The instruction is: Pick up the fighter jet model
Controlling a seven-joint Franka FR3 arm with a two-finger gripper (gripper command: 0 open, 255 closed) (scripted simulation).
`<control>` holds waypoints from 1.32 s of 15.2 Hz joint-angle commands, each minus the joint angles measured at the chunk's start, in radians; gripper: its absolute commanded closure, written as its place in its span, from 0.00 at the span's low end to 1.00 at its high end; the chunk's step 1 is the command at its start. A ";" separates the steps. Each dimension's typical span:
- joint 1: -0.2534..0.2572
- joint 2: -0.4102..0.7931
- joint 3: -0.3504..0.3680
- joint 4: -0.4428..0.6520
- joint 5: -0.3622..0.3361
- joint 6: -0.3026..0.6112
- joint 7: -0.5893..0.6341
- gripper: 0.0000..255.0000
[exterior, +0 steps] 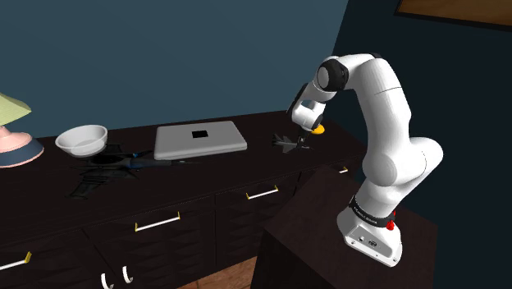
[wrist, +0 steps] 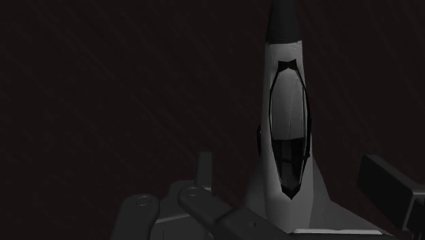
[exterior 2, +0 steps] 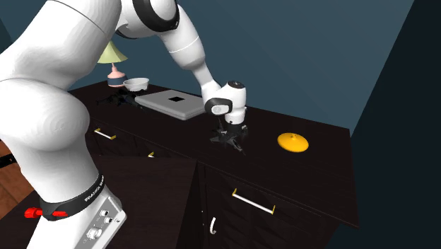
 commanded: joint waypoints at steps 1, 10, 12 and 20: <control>-0.006 0.020 0.010 0.013 0.007 0.009 -0.005 0.00; -0.006 0.020 0.010 0.014 0.007 0.008 -0.004 1.00; -0.006 0.020 0.010 0.013 0.007 0.009 -0.005 1.00; 0.038 -0.080 -0.046 -0.046 -0.037 -0.041 0.037 1.00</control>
